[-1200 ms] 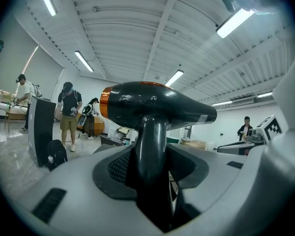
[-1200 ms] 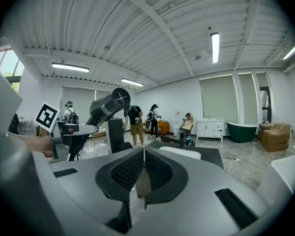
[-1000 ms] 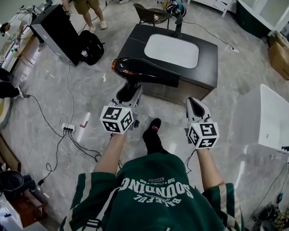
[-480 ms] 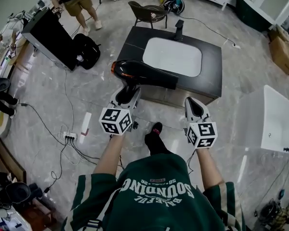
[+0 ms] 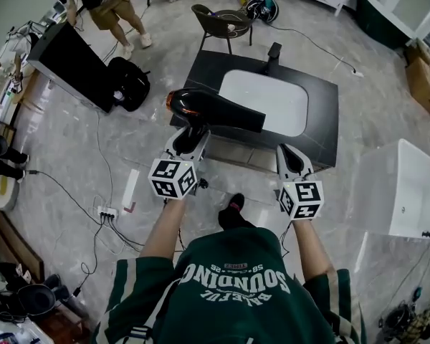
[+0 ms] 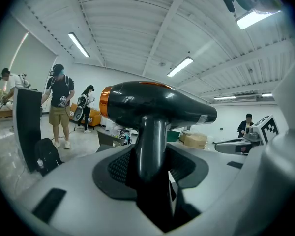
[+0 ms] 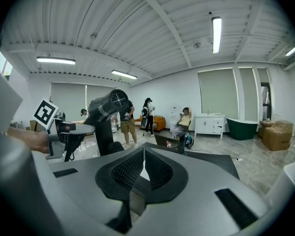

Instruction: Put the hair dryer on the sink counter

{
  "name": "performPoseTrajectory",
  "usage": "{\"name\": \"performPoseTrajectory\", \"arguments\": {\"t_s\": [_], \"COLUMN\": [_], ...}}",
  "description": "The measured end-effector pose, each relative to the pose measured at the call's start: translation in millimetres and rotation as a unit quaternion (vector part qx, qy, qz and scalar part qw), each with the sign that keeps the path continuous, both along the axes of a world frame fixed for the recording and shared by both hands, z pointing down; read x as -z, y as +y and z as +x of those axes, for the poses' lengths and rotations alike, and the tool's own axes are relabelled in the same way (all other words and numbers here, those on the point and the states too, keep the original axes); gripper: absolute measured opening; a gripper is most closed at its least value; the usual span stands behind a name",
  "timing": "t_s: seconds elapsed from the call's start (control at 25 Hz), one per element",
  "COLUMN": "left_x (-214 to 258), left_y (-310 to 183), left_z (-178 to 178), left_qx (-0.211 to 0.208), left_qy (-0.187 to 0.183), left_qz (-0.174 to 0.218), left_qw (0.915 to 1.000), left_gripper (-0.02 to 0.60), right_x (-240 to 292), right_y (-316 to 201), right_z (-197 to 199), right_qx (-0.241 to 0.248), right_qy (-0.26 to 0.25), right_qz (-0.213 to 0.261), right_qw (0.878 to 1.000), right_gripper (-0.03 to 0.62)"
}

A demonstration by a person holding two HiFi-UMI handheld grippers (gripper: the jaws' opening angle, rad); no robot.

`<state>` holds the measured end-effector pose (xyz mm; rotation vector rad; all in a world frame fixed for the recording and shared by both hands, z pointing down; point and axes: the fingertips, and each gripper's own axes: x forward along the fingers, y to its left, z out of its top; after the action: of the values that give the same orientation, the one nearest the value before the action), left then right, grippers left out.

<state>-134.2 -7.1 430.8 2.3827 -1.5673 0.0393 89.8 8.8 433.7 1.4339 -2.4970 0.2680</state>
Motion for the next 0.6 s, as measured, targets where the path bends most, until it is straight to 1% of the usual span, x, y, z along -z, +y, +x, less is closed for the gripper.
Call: {"name": "performPoseTrajectory", "arguments": {"t_s": [0.28, 0.6], "left_x": [-4.3, -12.1], "left_y": [-54.9, -99.5], "left_z": [-17.8, -29.0], "left_qx": [0.007, 0.016], "left_qy": [0.002, 0.003], "left_qz": [-0.007, -0.007], "left_qw": [1.0000, 0.9998], "left_gripper": [0.192, 0.192], "right_x": [-4.5, -9.8], "right_y": [-58.2, -102.7], "right_z": [-15.7, -26.1], "right_qx": [0.007, 0.015], "right_qy": [0.002, 0.002], "right_qz": [-0.005, -0.003], "right_qw": [1.000, 1.000], "right_gripper": [0.044, 0.044]}}
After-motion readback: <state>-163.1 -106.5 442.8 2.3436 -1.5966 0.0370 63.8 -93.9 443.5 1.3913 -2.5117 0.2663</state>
